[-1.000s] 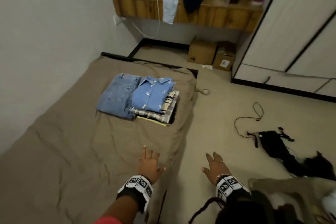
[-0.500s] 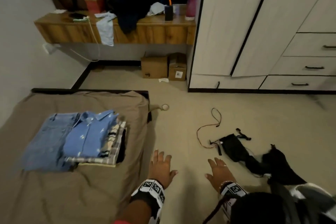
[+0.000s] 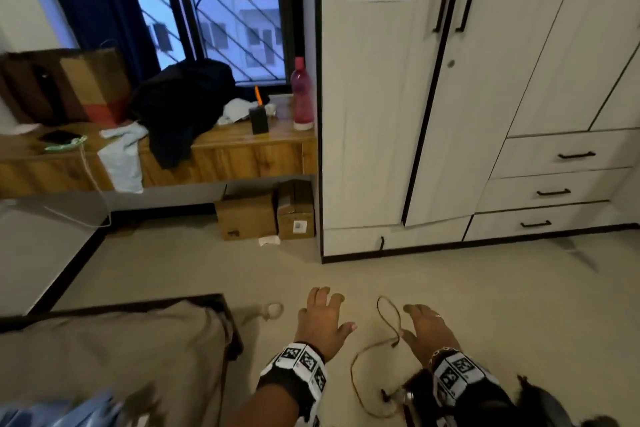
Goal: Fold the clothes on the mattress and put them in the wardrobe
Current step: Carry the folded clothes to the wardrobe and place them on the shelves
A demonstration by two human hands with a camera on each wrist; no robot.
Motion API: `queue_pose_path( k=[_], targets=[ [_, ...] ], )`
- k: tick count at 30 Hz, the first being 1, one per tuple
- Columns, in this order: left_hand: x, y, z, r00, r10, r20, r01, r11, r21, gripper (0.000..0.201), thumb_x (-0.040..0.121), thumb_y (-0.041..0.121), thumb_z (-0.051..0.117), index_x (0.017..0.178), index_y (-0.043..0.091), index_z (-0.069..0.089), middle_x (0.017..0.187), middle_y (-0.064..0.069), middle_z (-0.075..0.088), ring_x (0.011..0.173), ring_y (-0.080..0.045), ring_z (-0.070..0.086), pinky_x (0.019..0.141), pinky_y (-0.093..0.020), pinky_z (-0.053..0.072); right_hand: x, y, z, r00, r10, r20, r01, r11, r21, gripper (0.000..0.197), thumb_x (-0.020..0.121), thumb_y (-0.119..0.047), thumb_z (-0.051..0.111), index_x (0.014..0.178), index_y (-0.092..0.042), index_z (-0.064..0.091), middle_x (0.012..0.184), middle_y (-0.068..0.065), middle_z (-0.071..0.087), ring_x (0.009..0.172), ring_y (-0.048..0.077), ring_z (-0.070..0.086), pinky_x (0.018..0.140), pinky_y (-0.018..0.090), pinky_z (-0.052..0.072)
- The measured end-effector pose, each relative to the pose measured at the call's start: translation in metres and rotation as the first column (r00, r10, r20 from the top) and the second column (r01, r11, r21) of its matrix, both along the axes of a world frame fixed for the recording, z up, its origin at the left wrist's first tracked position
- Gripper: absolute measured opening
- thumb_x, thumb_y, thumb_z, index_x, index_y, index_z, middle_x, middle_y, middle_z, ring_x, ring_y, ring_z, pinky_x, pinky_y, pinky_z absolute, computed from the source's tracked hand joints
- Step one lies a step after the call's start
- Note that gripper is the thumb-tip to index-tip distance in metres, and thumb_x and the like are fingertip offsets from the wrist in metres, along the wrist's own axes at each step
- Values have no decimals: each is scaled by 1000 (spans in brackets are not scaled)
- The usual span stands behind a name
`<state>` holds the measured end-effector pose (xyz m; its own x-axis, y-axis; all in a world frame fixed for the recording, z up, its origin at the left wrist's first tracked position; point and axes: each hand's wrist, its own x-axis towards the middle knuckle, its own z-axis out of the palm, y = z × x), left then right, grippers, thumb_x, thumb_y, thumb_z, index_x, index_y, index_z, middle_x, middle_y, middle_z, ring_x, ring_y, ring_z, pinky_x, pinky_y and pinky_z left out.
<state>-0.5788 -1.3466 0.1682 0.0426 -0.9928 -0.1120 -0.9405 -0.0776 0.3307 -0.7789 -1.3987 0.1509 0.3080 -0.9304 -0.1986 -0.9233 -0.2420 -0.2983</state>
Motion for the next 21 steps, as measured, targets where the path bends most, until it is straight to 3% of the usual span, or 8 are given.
queue_pose_path(
  k=[7, 10, 18, 21],
  targets=[
    [38, -203, 45, 988, -153, 12, 153, 981, -122, 57, 92, 47, 45, 140, 20, 33, 148, -1, 24, 140, -14, 14, 106, -29, 27, 25, -184, 42, 992, -108, 60, 114, 988, -105, 47, 95, -36, 44, 138, -20, 34, 141, 0, 38, 130, 16, 37, 105, 22, 28],
    [48, -276, 71, 979, -199, 41, 203, 969, -144, 58, 90, 50, 44, 140, 21, 33, 147, -2, 24, 139, -15, 16, 109, -31, 28, 31, -250, 69, 985, -136, 108, 151, 978, -144, 46, 96, -34, 44, 138, -20, 34, 140, 0, 40, 128, 16, 39, 103, 21, 29],
    [41, -448, 160, 961, -265, 78, 275, 900, -339, 54, 93, 48, 44, 138, 21, 34, 140, 1, 35, 134, -16, 25, 101, -32, 32, 8, -409, 151, 957, -148, 249, 220, 931, -291, 39, 94, -33, 49, 129, -19, 46, 126, 0, 52, 111, 14, 53, 92, 22, 39],
    [28, -504, 193, 959, -268, 91, 279, 852, -443, 54, 92, 48, 47, 137, 20, 36, 139, 1, 38, 132, -16, 27, 99, -31, 33, -6, -472, 194, 913, -134, 385, 283, 888, -362, 34, 91, -28, 55, 122, -14, 53, 116, 5, 59, 103, 17, 58, 84, 23, 40]
  ],
)
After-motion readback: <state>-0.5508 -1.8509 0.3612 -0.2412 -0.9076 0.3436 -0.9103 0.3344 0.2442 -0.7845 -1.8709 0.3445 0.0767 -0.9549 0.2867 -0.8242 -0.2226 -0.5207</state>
